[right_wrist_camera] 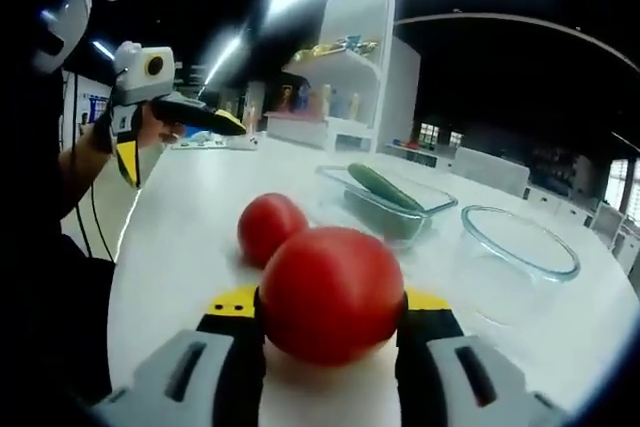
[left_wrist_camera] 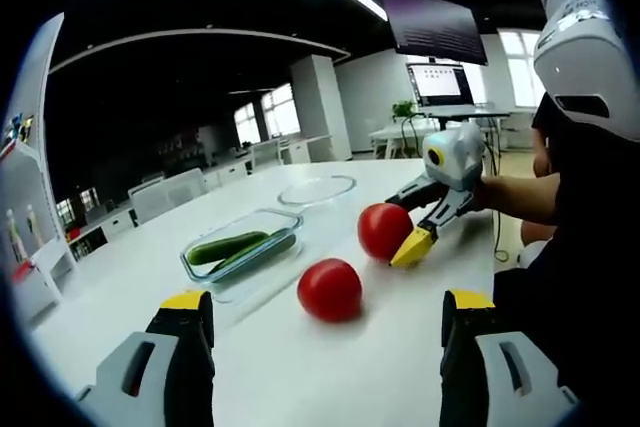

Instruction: Sort the scattered tomatoes and cucumbers on the table and place them into their respective storage containers

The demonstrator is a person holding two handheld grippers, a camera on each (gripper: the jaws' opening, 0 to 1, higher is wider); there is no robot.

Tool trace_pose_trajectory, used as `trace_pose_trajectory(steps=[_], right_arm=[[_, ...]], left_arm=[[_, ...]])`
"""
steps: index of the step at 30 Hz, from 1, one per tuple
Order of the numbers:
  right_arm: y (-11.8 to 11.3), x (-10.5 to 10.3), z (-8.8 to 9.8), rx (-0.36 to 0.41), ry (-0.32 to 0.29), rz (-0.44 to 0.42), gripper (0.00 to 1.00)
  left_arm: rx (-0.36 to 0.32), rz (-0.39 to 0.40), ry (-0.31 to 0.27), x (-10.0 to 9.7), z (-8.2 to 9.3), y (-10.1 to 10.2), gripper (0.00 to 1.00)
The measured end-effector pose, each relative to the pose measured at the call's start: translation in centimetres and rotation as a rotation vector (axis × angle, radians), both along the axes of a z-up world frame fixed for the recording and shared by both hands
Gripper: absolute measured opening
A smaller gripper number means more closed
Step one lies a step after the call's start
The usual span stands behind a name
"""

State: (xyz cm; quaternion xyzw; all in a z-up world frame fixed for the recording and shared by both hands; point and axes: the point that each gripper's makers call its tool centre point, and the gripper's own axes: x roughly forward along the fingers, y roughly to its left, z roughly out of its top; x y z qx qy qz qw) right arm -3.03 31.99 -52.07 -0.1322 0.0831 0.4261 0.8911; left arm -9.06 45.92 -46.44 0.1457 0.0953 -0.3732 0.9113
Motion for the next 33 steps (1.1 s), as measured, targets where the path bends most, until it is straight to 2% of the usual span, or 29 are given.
trace_pose_trajectory(steps=[11,22,33], right_arm=[[-2.3,1.0,3.4,0.055,-0.058,-0.051,0.47],[-5.2,1.0,8.0,0.222,-0.060,-0.077,0.47],[-7.3,1.6,9.7,0.275,-0.080,-0.124,0.47]], left_arm=[[0.001,0.002,-0.001,0.1,0.1,0.0,0.94],[-0.001,0.000,-0.004,0.1,0.2,-0.1,0.94],[0.001,-0.002,-0.006,0.0,0.3,-0.2,0.94]])
